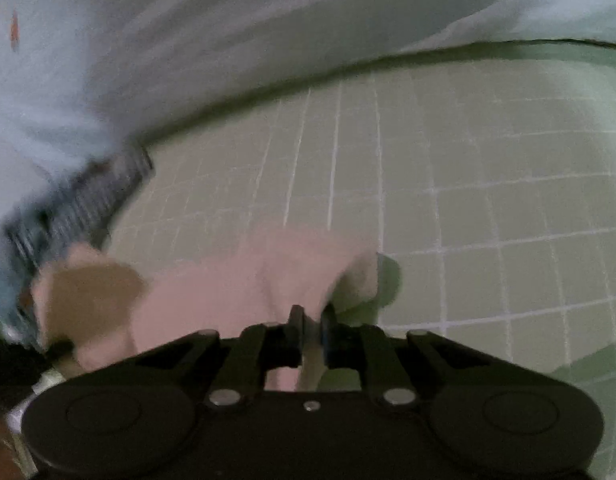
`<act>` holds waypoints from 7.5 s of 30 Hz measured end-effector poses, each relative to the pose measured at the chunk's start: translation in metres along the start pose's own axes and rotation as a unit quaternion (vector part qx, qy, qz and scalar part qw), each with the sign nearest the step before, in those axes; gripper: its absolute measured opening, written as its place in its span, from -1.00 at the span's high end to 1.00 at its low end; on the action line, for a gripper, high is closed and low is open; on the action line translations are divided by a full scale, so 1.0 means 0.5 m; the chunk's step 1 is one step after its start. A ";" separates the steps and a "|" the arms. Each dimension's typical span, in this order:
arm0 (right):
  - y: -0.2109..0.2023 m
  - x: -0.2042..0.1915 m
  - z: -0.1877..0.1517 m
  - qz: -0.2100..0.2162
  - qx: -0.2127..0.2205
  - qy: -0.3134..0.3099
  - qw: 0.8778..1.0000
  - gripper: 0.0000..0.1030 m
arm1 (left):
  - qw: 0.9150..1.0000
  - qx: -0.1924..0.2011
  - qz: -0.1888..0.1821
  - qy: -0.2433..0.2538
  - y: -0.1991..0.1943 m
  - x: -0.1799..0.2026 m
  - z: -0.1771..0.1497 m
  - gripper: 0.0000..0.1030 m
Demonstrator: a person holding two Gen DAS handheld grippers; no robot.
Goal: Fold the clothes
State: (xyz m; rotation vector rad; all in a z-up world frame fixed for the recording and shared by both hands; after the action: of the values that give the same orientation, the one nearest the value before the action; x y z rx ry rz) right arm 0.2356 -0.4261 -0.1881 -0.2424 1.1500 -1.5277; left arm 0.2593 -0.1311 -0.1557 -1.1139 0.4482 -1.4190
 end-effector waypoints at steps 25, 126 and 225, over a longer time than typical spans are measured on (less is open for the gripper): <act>-0.063 -0.011 -0.075 0.036 -0.007 -0.028 0.999 0.83 | 0.995 -0.027 -0.056 0.079 -0.048 0.101 -0.089 -0.10; -0.497 0.628 0.061 -0.260 0.286 0.283 0.878 0.92 | 0.975 0.092 0.196 0.055 0.157 -0.106 0.183 0.87; -0.466 0.773 -0.032 -0.152 0.110 0.056 0.981 0.88 | 0.994 0.009 0.047 0.099 -0.214 0.412 -0.580 -0.63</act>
State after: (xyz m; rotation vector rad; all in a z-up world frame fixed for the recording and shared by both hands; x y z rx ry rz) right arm -0.0517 -0.7748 -0.1840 -0.1889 1.0528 -1.9448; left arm 0.0000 -0.3957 -0.1302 -0.9288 0.6195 -1.4525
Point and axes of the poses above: each gripper's, at about its wrist camera, not at the fingertips, and y roughly the way its jaws point, x to its right, z to its top, the point moved 9 cm from there along y, roughly the way its jaws point, and after that the axes turned 3 degrees about -y, right-handed, at the moved point
